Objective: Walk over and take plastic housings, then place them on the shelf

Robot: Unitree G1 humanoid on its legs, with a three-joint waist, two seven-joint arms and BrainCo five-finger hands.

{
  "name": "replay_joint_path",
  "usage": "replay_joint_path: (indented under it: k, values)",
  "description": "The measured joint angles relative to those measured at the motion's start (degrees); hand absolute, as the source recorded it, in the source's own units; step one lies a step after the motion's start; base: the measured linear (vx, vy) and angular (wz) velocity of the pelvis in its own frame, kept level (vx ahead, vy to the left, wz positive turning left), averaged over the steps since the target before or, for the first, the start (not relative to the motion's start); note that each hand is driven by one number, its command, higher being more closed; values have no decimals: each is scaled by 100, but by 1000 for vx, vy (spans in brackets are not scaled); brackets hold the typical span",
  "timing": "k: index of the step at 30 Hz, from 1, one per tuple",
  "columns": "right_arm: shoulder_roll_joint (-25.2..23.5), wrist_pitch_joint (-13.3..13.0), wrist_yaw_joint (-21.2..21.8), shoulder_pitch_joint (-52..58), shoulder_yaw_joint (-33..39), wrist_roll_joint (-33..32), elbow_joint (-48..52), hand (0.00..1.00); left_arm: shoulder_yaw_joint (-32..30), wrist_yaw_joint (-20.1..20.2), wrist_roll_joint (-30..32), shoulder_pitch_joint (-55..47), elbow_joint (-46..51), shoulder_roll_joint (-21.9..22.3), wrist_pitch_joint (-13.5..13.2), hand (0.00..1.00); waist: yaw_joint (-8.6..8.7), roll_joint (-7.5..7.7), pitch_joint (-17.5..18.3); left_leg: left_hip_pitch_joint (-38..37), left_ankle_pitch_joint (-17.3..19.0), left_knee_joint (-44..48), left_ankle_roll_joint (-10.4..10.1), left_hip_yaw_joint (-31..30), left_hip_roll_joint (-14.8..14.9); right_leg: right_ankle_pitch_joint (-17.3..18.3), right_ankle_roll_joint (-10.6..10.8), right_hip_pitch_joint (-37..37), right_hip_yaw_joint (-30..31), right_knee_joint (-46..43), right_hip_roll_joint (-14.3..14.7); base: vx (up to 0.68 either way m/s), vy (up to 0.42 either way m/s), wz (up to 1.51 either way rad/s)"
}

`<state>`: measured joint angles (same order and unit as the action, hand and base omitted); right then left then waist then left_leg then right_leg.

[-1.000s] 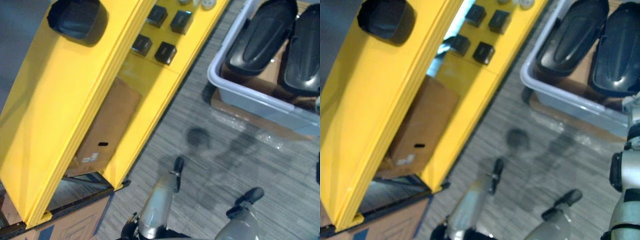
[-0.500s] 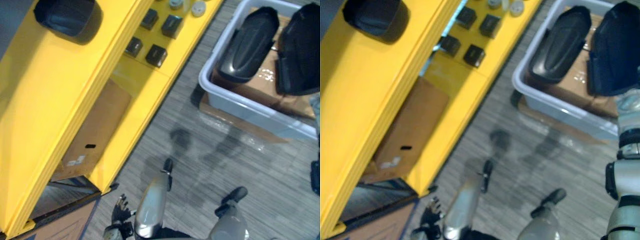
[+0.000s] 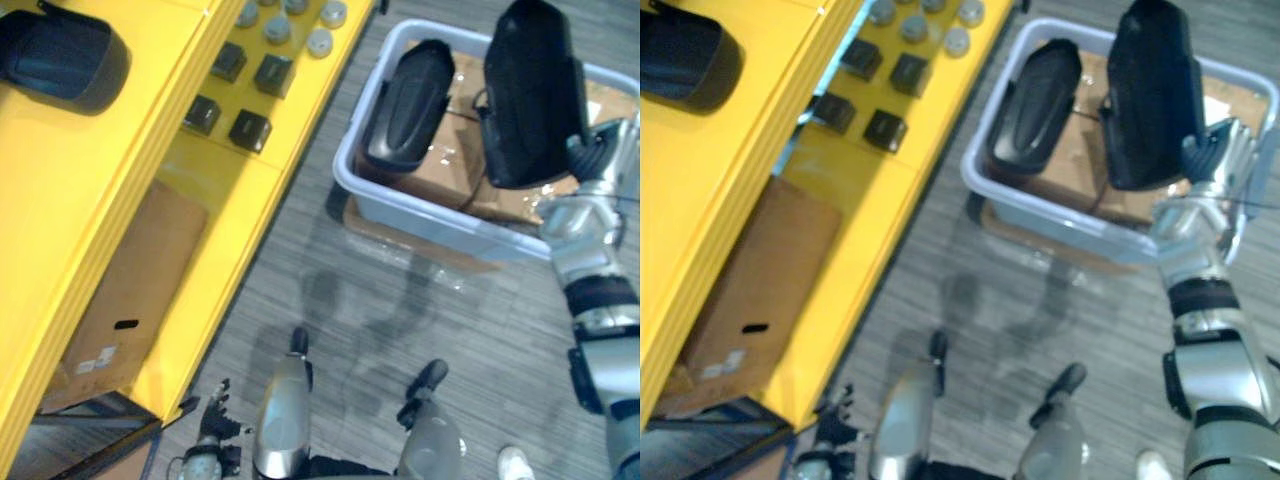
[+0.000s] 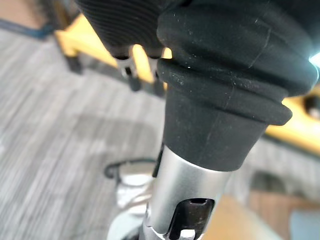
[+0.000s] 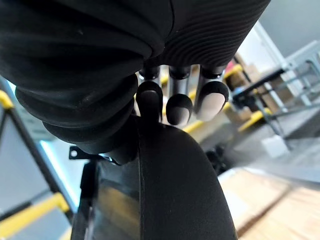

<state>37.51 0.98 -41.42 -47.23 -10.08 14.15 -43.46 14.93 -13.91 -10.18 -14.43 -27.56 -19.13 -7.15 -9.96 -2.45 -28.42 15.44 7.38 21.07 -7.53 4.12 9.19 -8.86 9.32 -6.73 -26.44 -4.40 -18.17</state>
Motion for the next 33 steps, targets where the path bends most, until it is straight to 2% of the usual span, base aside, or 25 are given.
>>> replay_joint_path:
  k: [2, 6, 7, 8, 10, 11, 12, 14, 15, 17, 22, 25, 26, 31, 33]
  values:
    - [-271, -105, -140, 290, 102, 147, 418, 100, 74, 77, -4, 47, 0, -211, 106, 0, 7, 157, 86, -67, -3, -47, -18, 53, 36, -4, -6, 0, 59, 16, 37, -17, -3, -15]
    - [-759, -329, -332, 773, 138, 460, 1134, 100, 122, 167, -18, 123, 0, -574, 172, 0, 14, 373, 243, -140, 55, -15, -99, 155, 155, -23, -35, 16, 190, 109, 156, -27, 1, -17]
    - [-896, -443, -392, 1083, 265, 582, 1458, 100, -86, 130, -370, 515, 161, -488, 94, 0, 6, 387, 299, -139, 56, -12, -103, 123, 181, -39, -56, 85, 161, 167, 198, -28, -19, 4]
    - [-956, -468, -398, 1178, 276, 605, 1553, 100, -148, 81, -455, 786, 281, -366, 18, 0, -6, 401, 343, -134, 53, -19, -106, 126, 182, -52, -66, 87, 157, 195, 204, -45, -14, 3]
    - [-1315, -540, -398, 1472, 236, 765, 1906, 100, -36, 34, -511, 1706, 716, 30, -340, 0, 45, 525, 597, -127, 53, -60, -107, 189, 188, -111, -103, 93, 184, 348, 232, -27, 7, -15]
    - [-1515, -622, -393, 1668, 170, 882, 2136, 100, 8, 32, -497, 2086, 914, 244, -520, 0, 155, 641, 794, -138, 53, -78, -109, 247, 202, -142, -114, 93, 240, 440, 254, 23, 12, -21]
    - [-1577, -653, -393, 1774, 148, 931, 2285, 100, 65, 31, -478, 2232, 986, 324, -574, 0, 213, 687, 876, -156, 62, -77, -120, 272, 215, -149, -113, 91, 279, 464, 270, 45, 13, -25]
    - [-1606, -839, -391, 2062, 87, 1031, 2817, 100, 240, -16, -379, 2537, 1084, 554, -662, 0, 473, 790, 1123, -318, 77, -142, -140, 425, 260, -236, -100, 106, 386, 519, 308, 79, 15, -32]
    - [-1593, -876, -388, 2092, 89, 1039, 2935, 100, 243, -64, -300, 2587, 1070, 612, -660, 0, 485, 795, 1137, -404, 77, -172, -141, 494, 273, -238, -102, 116, 464, 522, 320, 102, 13, -41]
    - [-1581, -1067, -374, 2224, 89, 1043, 3202, 100, 339, -260, -72, 2638, 1053, 746, -654, 0, 624, 737, 1262, -617, 68, -334, -158, 610, 295, -238, -102, 205, 534, 580, 351, 71, 0, -26]
    - [-1585, -1400, -244, 2472, -51, 1146, 3224, 100, 465, -619, 220, 2662, 1041, 934, -654, 0, 630, 640, 1528, -863, 22, -572, -231, 751, 334, -239, -104, 303, 629, 693, 421, 33, -4, -11]
    - [-1592, -1604, -92, 2548, -192, 1211, 3253, 100, 556, -600, 87, 2717, 917, 1007, -536, 0, 644, 632, 1541, -1057, -17, -695, -255, 761, 333, -238, -104, 461, 627, 736, 439, 0, 0, 0]
    - [-1592, -1633, -64, 2585, -200, 1240, 3322, 100, 590, -572, -16, 2747, 841, 1024, -496, 0, 647, 633, 1549, -1078, -17, -704, -255, 760, 333, -238, -104, 490, 625, 756, 442, 0, 0, 0]
    - [-1763, -2090, 305, 2703, -497, 1388, 3791, 100, 669, -45, -1491, 2795, 556, 1133, -197, 0, 744, 663, 1720, -1163, -125, -936, -290, 810, 322, -256, -119, 475, 638, 846, 467, -6, -1, -1]
    - [-1813, -2129, 414, 2753, -552, 1493, 3790, 100, 664, 95, -1834, 2805, 556, 1190, -138, 0, 748, 661, 1816, -1185, -158, -1007, -299, 823, 322, -267, -123, 481, 634, 889, 483, 0, 0, 0]
